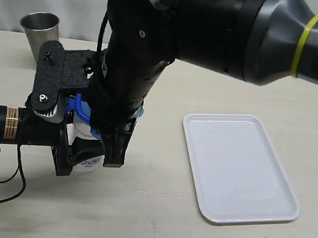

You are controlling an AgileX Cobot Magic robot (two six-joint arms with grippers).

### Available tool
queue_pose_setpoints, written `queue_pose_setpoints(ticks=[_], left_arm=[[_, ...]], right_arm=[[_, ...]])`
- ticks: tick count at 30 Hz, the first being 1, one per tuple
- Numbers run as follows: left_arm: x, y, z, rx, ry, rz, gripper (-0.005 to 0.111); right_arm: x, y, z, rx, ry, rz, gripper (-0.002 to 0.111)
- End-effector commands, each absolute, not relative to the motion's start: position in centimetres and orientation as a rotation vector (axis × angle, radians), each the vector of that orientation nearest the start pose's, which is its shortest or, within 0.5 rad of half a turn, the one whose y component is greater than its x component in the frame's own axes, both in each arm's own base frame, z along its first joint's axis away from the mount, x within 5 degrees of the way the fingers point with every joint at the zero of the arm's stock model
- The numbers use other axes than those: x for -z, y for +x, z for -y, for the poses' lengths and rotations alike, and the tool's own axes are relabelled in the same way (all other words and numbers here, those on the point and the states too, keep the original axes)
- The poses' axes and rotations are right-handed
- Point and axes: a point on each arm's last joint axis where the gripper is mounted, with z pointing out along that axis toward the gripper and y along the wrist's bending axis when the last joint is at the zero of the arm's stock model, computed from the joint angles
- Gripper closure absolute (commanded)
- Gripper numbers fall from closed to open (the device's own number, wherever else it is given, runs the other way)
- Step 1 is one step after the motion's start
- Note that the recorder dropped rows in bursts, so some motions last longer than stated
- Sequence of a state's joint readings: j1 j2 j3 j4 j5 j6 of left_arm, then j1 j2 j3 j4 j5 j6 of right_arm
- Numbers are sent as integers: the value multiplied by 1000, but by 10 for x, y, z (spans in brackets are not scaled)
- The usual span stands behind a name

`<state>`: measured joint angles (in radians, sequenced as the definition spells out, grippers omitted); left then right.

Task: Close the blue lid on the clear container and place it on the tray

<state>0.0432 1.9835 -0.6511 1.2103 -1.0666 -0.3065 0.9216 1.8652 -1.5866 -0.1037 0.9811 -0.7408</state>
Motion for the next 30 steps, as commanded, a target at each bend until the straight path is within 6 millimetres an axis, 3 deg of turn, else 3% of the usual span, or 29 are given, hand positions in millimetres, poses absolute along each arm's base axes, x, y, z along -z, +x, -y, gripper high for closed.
queue_pose_setpoints(ticks=[1, 12, 17, 23, 30], left_arm=[[-125, 293, 69, 761, 933, -1582, 107], [-125, 293, 69, 764, 933, -1584, 107], [-125, 293, 69, 764, 933, -1584, 107], [-125, 293, 69, 764, 933, -1584, 107], [-125, 293, 69, 766, 933, -1585, 107]], right_arm=[[-242, 249, -316, 75, -2094, -1833, 78], [-234, 250, -318, 63, -2057, -1829, 78], [-222, 252, -321, 62, -2069, -1857, 63], [-206, 254, -324, 69, -2100, -1875, 75], [-190, 256, -326, 71, -2136, -1893, 74]])
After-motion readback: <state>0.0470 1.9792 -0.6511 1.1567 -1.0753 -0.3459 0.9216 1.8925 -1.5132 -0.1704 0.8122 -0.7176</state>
